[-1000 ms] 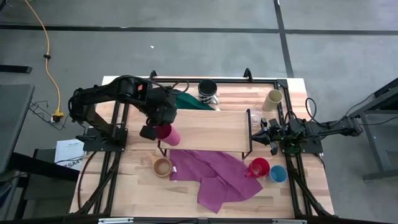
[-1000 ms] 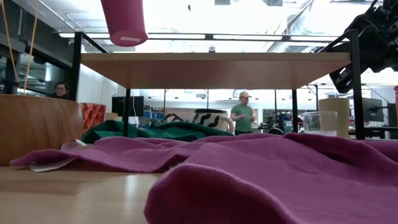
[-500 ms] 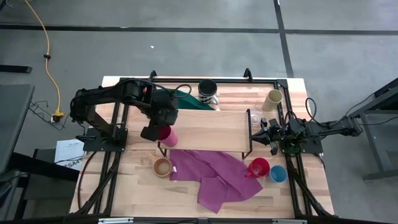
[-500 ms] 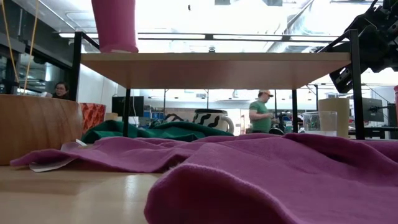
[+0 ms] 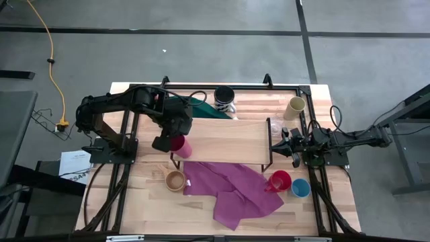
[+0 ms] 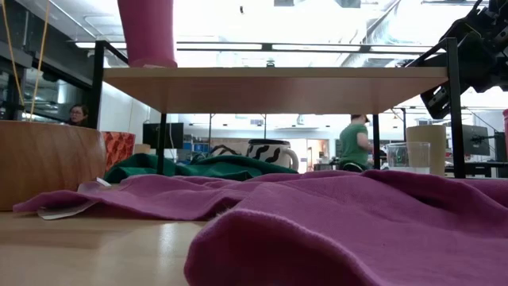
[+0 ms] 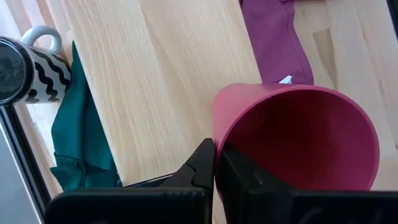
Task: Stack small to large cups/mugs on shelf
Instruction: Put the pink cup on the shelf, then put the white cup on the shelf
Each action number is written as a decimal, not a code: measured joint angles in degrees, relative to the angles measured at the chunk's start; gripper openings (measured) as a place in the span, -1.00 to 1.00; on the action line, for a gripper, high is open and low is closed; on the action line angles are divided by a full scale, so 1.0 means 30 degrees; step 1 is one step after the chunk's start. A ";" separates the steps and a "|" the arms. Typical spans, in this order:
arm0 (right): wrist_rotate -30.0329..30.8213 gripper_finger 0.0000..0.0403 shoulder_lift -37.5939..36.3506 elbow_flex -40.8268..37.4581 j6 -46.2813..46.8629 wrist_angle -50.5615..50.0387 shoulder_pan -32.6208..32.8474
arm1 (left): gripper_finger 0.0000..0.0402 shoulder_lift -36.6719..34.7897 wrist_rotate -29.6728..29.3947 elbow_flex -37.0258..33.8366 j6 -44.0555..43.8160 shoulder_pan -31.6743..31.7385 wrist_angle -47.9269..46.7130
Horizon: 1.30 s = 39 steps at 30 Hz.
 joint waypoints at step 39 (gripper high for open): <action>0.0004 -1.00 0.0003 0.0000 0.0000 0.0002 0.0003 | -0.65 0.0000 0.0018 0.0030 0.0066 0.0000 0.0007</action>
